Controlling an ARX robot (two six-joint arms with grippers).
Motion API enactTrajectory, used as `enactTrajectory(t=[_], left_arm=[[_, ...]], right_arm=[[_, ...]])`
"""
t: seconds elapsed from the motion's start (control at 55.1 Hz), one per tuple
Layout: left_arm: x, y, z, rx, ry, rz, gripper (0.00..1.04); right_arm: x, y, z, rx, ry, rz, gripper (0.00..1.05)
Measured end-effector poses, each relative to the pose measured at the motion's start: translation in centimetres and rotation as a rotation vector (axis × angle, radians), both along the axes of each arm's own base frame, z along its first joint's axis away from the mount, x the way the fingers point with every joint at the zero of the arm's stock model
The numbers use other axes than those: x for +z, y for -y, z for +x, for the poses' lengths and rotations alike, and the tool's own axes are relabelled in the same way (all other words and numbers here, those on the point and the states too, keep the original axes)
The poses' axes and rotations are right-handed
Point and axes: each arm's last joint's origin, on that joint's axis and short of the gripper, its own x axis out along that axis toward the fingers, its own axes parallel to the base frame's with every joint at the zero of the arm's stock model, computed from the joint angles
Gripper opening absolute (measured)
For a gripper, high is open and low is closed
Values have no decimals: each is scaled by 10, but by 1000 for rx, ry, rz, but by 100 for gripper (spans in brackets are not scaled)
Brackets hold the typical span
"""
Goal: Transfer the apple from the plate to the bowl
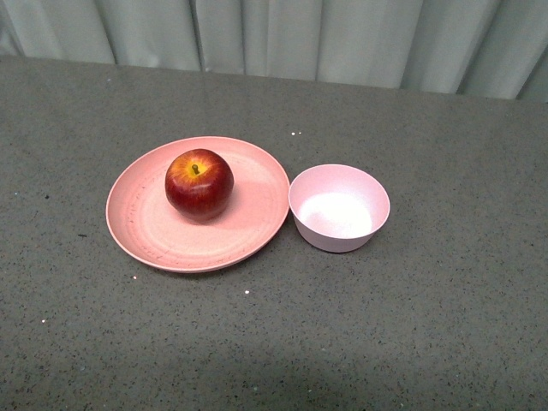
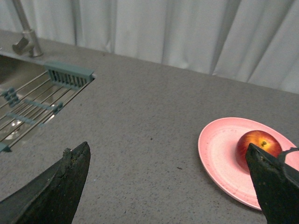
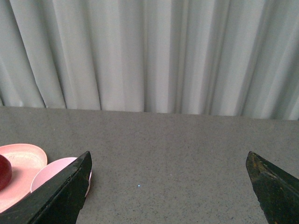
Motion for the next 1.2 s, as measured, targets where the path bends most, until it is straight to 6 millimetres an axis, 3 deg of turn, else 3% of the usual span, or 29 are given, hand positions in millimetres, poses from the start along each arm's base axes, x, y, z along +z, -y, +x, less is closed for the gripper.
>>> enactTrajectory(t=[0.109, 0.218, 0.327, 0.417, 0.472, 0.671, 0.816, 0.98, 1.197], left_arm=[[0, -1, 9, 5, -9, -26, 98], [7, 0, 31, -42, 13, -59, 98], [14, 3, 63, -85, 25, -97, 98], [14, 7, 101, -104, -2, -145, 98], [7, 12, 126, -115, -53, -164, 98], [-24, 39, 184, -184, -227, -157, 98], [-42, 73, 226, -268, -325, -115, 98], [-55, 99, 248, -331, -386, -70, 98], [-74, 115, 256, -344, -516, -43, 98]], right_arm=[[0, 0, 0, 0, -1, 2, 95], [0, 0, 0, 1, 0, 2, 95], [0, 0, 0, 1, 0, 2, 95], [0, 0, 0, 1, 0, 2, 95], [0, 0, 0, 1, 0, 2, 95], [0, 0, 0, 1, 0, 2, 95], [0, 0, 0, 1, 0, 2, 95], [0, 0, 0, 1, 0, 2, 95], [0, 0, 0, 1, 0, 2, 95]])
